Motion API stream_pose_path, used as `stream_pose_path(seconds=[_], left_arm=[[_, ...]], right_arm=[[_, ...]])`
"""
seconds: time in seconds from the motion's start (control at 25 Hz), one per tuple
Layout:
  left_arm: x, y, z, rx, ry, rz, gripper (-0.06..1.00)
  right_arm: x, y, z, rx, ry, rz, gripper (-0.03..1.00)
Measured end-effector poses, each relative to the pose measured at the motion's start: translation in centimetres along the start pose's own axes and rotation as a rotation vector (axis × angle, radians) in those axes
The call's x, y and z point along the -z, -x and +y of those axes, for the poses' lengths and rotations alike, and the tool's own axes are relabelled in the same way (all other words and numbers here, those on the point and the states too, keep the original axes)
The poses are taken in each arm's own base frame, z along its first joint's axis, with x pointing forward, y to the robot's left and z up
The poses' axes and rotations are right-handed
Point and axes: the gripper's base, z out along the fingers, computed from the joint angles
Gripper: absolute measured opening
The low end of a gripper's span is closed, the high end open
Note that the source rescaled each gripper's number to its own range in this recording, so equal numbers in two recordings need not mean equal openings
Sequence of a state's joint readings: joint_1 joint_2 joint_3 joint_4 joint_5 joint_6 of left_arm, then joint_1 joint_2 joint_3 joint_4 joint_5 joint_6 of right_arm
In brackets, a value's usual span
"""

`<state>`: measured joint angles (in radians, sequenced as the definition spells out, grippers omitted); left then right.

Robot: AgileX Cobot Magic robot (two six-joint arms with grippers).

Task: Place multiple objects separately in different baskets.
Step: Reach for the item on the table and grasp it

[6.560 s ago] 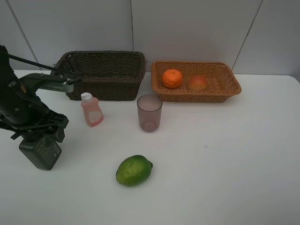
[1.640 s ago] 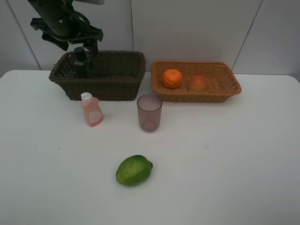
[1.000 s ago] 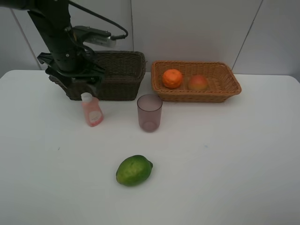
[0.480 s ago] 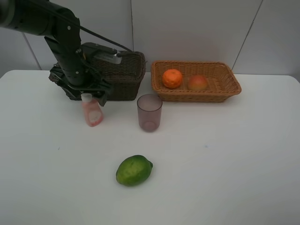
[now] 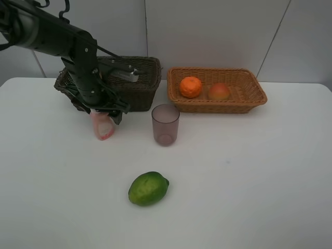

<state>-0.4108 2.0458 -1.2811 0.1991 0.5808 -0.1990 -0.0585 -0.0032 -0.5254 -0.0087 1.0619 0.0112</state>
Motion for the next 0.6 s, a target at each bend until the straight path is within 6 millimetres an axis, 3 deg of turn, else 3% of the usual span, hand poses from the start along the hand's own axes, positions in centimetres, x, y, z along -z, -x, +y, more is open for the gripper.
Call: stream_pose_path(seconds=[0.12,0.28,0.6], left_arm=[[-0.43,-0.13,-0.05,-0.001,-0.001,0.006,0.84],[-0.43,-0.12,-0.07,0.002,-0.003,0.005,0.42],[-0.43,-0.13,-0.11,0.008,-0.007,0.006,0.41]], right_arm=[[0.00,0.00,0.00,0.000,0.000,0.000,0.97],[0.00,0.00,0.00,0.000,0.000,0.000,0.97],[0.00,0.00,0.00,0.000,0.000,0.000,0.97]])
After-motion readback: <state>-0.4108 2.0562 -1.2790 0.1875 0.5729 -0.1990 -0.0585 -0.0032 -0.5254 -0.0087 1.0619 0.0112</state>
